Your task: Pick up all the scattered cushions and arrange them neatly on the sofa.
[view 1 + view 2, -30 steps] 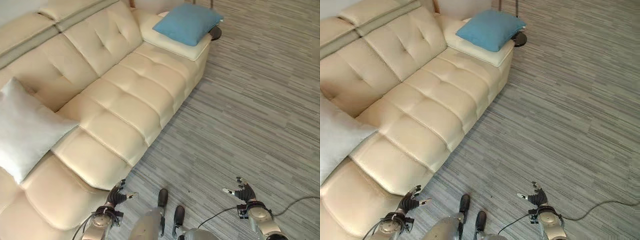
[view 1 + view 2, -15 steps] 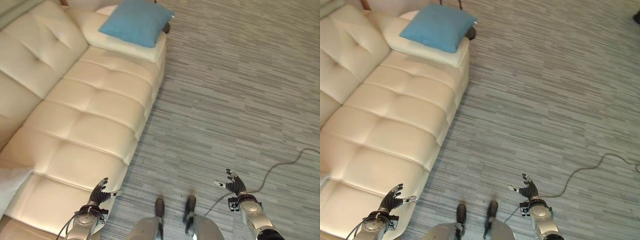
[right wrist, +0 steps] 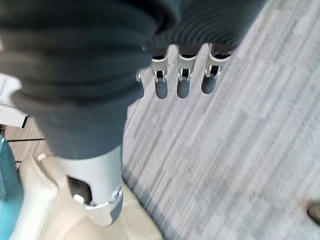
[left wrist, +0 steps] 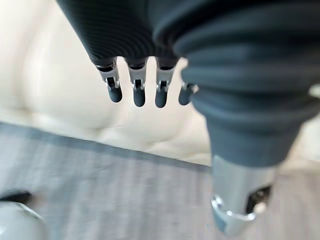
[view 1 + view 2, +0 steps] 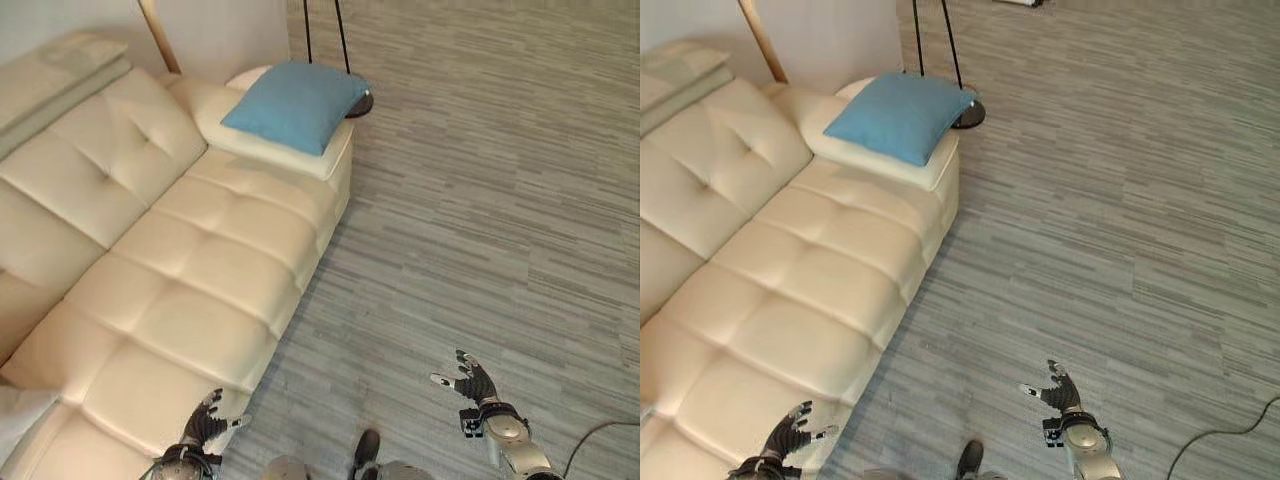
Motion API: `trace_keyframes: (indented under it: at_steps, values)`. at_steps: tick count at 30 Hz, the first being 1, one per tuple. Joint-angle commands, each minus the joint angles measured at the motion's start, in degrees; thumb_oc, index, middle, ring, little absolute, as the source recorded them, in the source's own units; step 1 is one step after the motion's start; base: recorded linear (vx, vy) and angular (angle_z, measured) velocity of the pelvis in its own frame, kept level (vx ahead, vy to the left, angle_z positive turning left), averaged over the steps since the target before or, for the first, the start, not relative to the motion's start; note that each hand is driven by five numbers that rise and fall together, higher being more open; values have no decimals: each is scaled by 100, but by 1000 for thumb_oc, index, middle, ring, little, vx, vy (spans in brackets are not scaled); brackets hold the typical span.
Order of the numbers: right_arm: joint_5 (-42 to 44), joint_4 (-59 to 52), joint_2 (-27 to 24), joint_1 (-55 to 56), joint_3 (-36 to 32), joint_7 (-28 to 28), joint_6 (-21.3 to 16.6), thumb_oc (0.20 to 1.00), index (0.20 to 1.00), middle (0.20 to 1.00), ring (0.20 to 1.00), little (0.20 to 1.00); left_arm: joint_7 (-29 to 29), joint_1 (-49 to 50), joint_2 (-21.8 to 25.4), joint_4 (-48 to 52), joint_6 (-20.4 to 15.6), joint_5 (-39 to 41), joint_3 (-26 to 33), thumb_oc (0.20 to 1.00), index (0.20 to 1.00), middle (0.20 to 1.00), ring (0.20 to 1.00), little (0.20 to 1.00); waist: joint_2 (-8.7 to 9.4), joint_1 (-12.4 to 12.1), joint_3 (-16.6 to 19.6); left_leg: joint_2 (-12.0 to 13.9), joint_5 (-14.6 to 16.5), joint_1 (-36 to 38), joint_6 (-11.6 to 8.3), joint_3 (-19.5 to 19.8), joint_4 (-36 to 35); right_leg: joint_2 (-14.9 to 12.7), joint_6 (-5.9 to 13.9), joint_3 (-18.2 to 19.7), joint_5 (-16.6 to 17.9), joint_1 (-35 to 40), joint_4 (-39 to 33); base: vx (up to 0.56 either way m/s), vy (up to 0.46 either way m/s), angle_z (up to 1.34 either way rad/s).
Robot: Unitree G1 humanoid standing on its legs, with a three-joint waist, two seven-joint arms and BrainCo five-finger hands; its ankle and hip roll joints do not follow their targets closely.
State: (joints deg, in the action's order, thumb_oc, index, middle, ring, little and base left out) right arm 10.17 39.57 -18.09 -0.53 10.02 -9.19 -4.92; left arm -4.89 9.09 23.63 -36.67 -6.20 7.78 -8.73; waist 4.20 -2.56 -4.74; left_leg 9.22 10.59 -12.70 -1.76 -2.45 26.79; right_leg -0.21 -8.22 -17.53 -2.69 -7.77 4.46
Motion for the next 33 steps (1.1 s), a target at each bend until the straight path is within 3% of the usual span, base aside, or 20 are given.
trace_keyframes:
  at_steps: [1,2,3,4,5,6,7,10,12,13,14,17,21,26,28,29,30,33]
  values:
    - [118,-280,-268,58,-310,-53,-156,1000,1000,1000,1000,1000,42,-246,10,86,-149,-109,34,1000,1000,1000,1000,1000,-80,22,-224,-345,-585,274,38,222,-1158,-337,1352,11,72,-183,-140,230,3,-21]
    - [126,-231,-276,11,-320,-76,-187,1000,1000,1000,1000,1000,73,-293,6,77,-166,-151,-15,1000,1000,1000,1000,1000,-69,-60,-287,-897,-497,-203,60,247,-1301,-285,1381,135,75,28,-303,145,11,-29]
    - [126,-230,-276,11,-321,-76,-187,1000,1000,1000,1000,1000,73,-294,6,76,-166,-151,-16,1000,1000,1000,1000,1000,-70,-63,-291,-896,-491,-202,61,245,-1294,-283,1382,137,75,33,-304,303,30,-31]
    - [125,-154,-232,-18,-311,-115,-206,1000,1000,1000,1000,1000,84,-304,-29,61,-176,-184,-54,1000,1000,1000,1000,1000,-146,-174,-319,-1320,-775,-452,47,263,-1674,-130,1424,201,99,220,-460,266,34,-38]
    - [126,-104,-201,-30,-314,-133,-195,1000,1000,1000,1000,1000,80,-305,-66,53,-182,-200,-67,1000,1000,1000,1000,1000,-200,-237,-326,-1475,-1021,-598,47,223,-1879,-24,1449,248,101,376,-563,266,33,-29]
    - [126,-104,-201,-30,-314,-133,-195,1000,1000,1000,1000,1000,80,-306,-66,52,-182,-201,-68,1000,1000,1000,1000,1000,-197,-241,-333,-1476,-1025,-582,48,219,-1892,-26,1450,252,103,386,-568,291,56,-42]
    - [112,-41,-176,-35,-361,-188,-168,1000,1000,1000,1000,1000,80,-300,-60,60,-168,-247,-64,1000,1000,1000,1000,1000,-282,-364,-299,-1602,-1390,-906,9,103,-2029,159,1465,367,68,608,-671,317,92,-52]
    - [-69,-137,-104,19,-267,-109,-152,1000,1000,1000,1000,1000,64,-182,-8,76,-148,-284,-17,1000,1000,1000,1000,1000,-252,-550,-217,-1685,-1303,-785,237,339,-1845,104,1513,544,-225,894,-433,386,149,-97]
    - [-100,-215,-52,49,-276,-34,-136,1000,1000,1000,1000,1000,94,-178,52,110,-135,-303,-39,1000,1000,1000,1000,1000,-214,-529,-241,-1649,-1189,-577,282,400,-1728,-85,1527,552,-352,820,132,314,171,-81]
    - [-162,-201,-44,1,-239,2,-142,1000,1000,1000,1000,1000,102,-148,129,149,-134,-305,-3,1000,1000,1000,1000,1000,-216,-524,-211,-1624,-1030,-409,368,422,-1692,-262,1625,526,-329,685,574,202,122,-28]
    - [-163,-202,-44,2,-238,2,-142,1000,1000,1000,1000,1000,103,-146,130,150,-134,-304,-3,1000,1000,1000,1000,1000,-213,-529,-207,-1624,-1026,-414,370,414,-1689,-267,1627,534,-339,671,593,265,107,-23]
    - [-170,-225,5,-23,-216,47,-138,1000,1000,1000,1000,1000,68,-183,202,197,-137,-248,29,1000,1000,1000,1000,1000,-251,-515,-137,-1530,-786,-219,493,463,-1621,-540,1595,433,-49,203,1238,237,55,-11]
    - [-130,-215,-24,-118,-151,29,-135,1000,1000,1000,1000,1000,14,-238,192,89,-151,-222,34,1000,1000,1000,1000,1000,-270,-471,-209,-1442,-617,28,488,446,-1700,-661,1533,220,67,-100,888,205,-43,5]
    - [-74,-179,-56,-133,-142,-25,-76,1000,1000,1000,1000,1000,-107,-281,44,-103,-142,-255,84,1000,1000,1000,1000,1000,-310,-179,-347,-1324,-252,953,355,770,-2158,-630,1810,46,812,-1134,-236,385,-139,-31]
    - [-128,-222,-66,-42,-183,-88,-57,1000,1000,1000,1000,1000,-148,-267,31,-91,-137,-317,96,1000,1000,1000,1000,1000,-397,-84,-368,-1127,-112,1410,234,959,-2448,-604,1900,79,952,-1325,-469,472,-241,37]
    - [-84,-237,-63,-16,-199,-44,-72,1000,1000,1000,1000,1000,-155,-297,42,-80,-177,-321,64,1000,1000,1000,1000,1000,-353,-85,-349,-1070,14,1528,167,1075,-2455,-592,1935,158,960,-1181,-622,627,-394,101]
    - [-44,-180,-51,-27,-121,-27,-78,1000,1000,1000,1000,1000,-203,-216,-10,-115,-181,-315,76,1000,1000,1000,1000,1000,-282,-77,-279,-888,11,1680,50,1106,-2520,-709,1913,57,1214,-1201,-446,616,-412,124]
    - [-71,-136,-107,-55,-93,-28,-48,1000,1000,1000,1000,1000,-209,-184,-67,-182,-169,-232,80,1000,1000,1000,1000,1000,-370,-37,-202,-601,-129,1692,-74,1159,-2458,-678,1847,-59,1113,-1146,-248,333,-217,79]
